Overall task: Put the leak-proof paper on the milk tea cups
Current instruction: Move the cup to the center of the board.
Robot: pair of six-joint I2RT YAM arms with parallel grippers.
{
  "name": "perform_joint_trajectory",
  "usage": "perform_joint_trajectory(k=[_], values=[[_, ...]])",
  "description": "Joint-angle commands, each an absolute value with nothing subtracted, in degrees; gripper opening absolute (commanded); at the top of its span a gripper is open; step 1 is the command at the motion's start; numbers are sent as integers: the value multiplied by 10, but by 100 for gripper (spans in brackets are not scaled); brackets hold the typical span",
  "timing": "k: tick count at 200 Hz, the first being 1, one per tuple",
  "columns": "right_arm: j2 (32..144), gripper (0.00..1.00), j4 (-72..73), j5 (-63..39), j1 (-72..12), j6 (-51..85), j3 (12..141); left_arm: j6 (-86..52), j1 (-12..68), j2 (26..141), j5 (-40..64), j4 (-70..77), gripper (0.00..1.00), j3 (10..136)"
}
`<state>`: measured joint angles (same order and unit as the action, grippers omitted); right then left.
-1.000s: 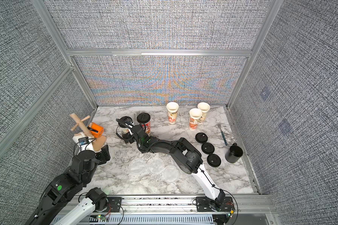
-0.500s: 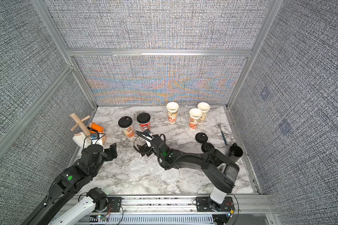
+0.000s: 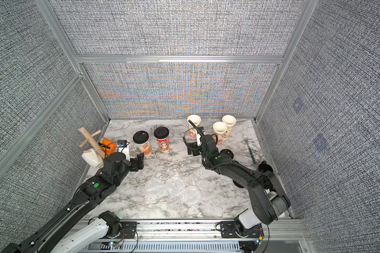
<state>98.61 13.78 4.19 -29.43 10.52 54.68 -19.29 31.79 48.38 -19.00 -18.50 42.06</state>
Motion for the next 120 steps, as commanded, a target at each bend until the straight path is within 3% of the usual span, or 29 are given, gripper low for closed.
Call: perform_joint_trajectory(k=[1,120], values=[[1042,98,159,28,-278,120,598,-185,301,508,-139,-141,88,433],[1304,98,97,46,-238,176,904,-180,268,551,-94,-106,87,419]])
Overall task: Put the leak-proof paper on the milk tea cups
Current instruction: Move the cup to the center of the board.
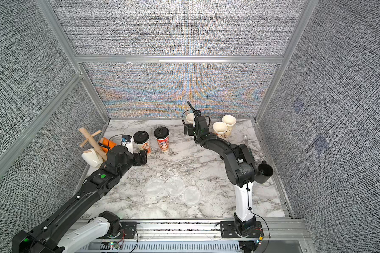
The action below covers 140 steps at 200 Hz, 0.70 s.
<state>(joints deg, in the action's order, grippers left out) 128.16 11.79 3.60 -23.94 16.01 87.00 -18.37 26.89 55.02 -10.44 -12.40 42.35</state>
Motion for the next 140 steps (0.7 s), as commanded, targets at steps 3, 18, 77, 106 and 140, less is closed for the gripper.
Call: perform_joint_trajectory(k=[3,18,77,106,140], values=[[1307,98,95,46,-238,176,909,-180,268,551,-93,-105,87,418],[1319,98,89,51,-236,177,929,-183,268,550,-88,-99,87,412],[1372,98,52,69,-228,173,1009,-180,268,556,-82,-94,87,406],[1389,98,30,71,-222,176,1041,-181,268,557,-81,-94,87,404],[1401,98,9,69,-221,177,1065,-180,269,559,-82,-92,87,401]])
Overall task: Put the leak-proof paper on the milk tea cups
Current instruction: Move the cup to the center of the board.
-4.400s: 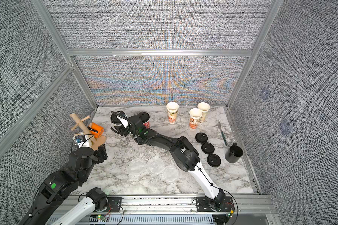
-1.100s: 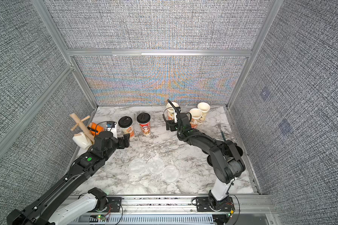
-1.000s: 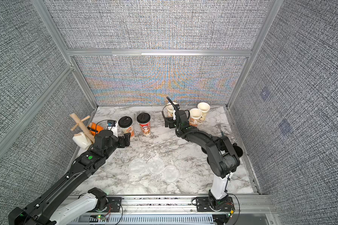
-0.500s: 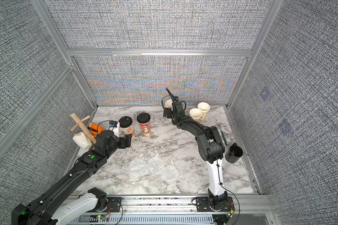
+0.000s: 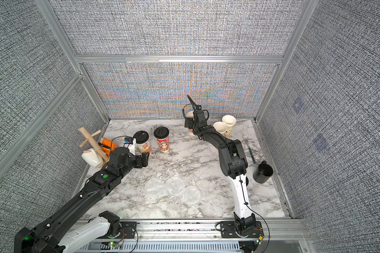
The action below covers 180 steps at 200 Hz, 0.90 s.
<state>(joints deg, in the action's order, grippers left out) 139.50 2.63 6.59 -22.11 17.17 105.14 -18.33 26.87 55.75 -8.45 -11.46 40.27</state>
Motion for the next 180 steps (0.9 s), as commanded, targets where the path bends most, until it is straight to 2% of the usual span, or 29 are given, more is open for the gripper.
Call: perform_joint_trajectory(k=[1,93,145,180], values=[[1402,98,8,69,-221,178,1065,-180,268,559,-82,-92,87,401],[1408,85,-2,72,-220,179,1077,-176,269,559,-84,-99,87,397],[1349,81,69,63,-230,143,983,-181,268,547,-88,-110,87,391],[1266,79,113,77,-261,99,871,-185,268,539,-89,-117,87,388]])
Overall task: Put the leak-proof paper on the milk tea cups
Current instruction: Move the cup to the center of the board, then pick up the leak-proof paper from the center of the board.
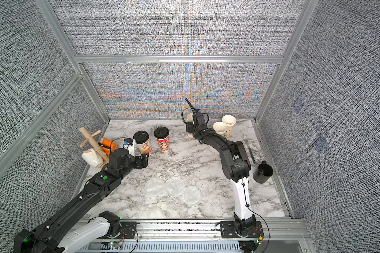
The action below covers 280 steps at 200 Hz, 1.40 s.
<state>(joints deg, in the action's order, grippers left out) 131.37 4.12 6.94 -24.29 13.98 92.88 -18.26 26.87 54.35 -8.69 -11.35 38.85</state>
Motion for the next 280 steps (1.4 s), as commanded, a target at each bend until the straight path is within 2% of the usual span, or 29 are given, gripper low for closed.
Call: perform_joint_trajectory(k=[1,50,84,106,139,186,216,242,280], values=[[1262,79,115,77,-262,98,867,-186,269,538,-89,-118,87,388],[1116,79,176,133,-336,90,647,-193,268,530,-86,-125,87,383],[1070,79,215,146,-387,137,539,-198,269,525,-82,-132,87,381],[1059,81,223,159,-407,159,512,-198,269,522,-83,-139,87,380],[1044,97,215,171,-417,172,504,-198,269,516,-87,-147,87,382],[988,98,177,188,-424,164,503,-214,268,516,-80,-169,87,392],[908,98,131,197,-453,156,463,-232,268,502,-72,-202,87,397],[816,94,17,214,-495,207,398,-247,269,495,-71,-241,87,398],[740,73,-179,107,-529,403,332,-279,269,524,-18,-288,87,413]])
